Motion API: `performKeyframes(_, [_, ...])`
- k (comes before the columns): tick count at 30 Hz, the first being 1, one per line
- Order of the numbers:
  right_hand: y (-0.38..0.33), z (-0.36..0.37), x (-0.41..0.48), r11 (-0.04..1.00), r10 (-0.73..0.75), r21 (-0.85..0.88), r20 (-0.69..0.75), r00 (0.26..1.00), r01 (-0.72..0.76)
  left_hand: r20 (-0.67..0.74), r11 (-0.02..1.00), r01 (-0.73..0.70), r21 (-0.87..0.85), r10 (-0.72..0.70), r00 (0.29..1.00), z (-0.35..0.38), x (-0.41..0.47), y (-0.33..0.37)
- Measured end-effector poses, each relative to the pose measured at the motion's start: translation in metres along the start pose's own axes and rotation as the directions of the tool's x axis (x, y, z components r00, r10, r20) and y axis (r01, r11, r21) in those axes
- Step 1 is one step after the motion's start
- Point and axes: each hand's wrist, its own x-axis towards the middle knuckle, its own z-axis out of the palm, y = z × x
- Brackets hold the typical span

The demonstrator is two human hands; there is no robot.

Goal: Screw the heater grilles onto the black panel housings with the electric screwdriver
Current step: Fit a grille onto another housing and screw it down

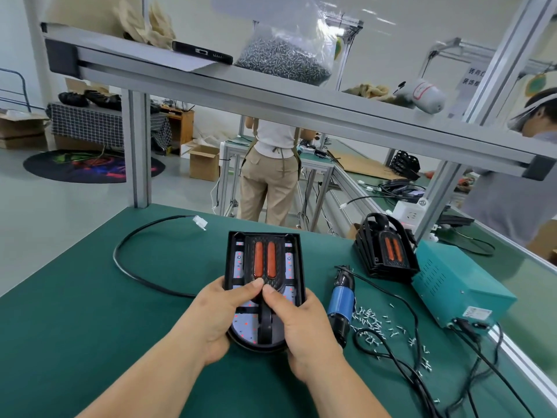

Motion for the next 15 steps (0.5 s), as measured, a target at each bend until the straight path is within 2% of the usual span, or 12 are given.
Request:
performKeyframes(5, [0.0043,0.004,-0.0006,1.0,0.026,0.015,-0.014,1.0,-0.026,-0.055,0.999,0.001,0.033,0.001,0.998,-0.0021,0.003,0.0021])
performKeyframes(10, [0.0003,-0.0039,-0.0029,0.996,0.086,-0.034,0.203,0.975,-0.081,-0.09,0.999,0.004,0.034,-0.001,0.996,-0.0075,0.0044,0.0048])
performKeyframes(15, [0.0004,-0.0019,-0.0035,0.996,0.068,-0.073,0.196,0.978,-0.055,-0.102,0.998,0.011,0.059,-0.005,0.995,-0.0092,0.0053,0.005])
